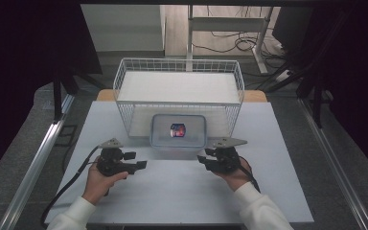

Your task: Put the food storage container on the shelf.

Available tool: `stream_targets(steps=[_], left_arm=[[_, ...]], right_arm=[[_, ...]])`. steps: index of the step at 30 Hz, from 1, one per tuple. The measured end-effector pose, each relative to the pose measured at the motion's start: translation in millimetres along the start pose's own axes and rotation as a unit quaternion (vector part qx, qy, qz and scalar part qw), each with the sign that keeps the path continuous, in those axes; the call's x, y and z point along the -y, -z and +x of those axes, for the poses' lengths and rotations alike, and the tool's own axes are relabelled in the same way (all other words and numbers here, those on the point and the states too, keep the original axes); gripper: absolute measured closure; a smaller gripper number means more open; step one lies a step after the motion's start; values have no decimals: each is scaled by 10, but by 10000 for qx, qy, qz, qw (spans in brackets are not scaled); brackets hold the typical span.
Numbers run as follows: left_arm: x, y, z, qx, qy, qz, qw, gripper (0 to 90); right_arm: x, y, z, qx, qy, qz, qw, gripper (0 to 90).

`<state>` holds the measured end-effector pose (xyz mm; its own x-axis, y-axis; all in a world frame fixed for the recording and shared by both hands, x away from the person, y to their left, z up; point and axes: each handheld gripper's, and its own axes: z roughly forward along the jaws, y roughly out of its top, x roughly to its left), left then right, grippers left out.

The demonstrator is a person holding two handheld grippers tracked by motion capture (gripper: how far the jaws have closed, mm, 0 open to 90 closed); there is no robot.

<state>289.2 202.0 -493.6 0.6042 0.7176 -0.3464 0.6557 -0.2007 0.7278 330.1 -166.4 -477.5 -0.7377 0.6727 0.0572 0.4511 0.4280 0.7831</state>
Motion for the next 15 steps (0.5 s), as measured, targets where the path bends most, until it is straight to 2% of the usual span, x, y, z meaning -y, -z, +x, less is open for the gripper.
stream_targets(steps=[5, 7, 11, 15], left_arm=[[81, 30, -71, -82, -102, 144, 9998, 303], [106, 35, -103, -97, -183, 197, 9996, 302], [148, 23, -141, -147, -340, 355, 9987, 295], [173, -8, -158, -159, -423, 444, 9980, 293]], right_arm=[[-24, -181, 47, -182, 95, 264, 9994, 817], [-49, -278, 80, -168, 140, 401, 9990, 864], [-121, -511, 171, -11, 419, 664, 9969, 886], [-159, -725, 228, 40, 470, 794, 9957, 887]])
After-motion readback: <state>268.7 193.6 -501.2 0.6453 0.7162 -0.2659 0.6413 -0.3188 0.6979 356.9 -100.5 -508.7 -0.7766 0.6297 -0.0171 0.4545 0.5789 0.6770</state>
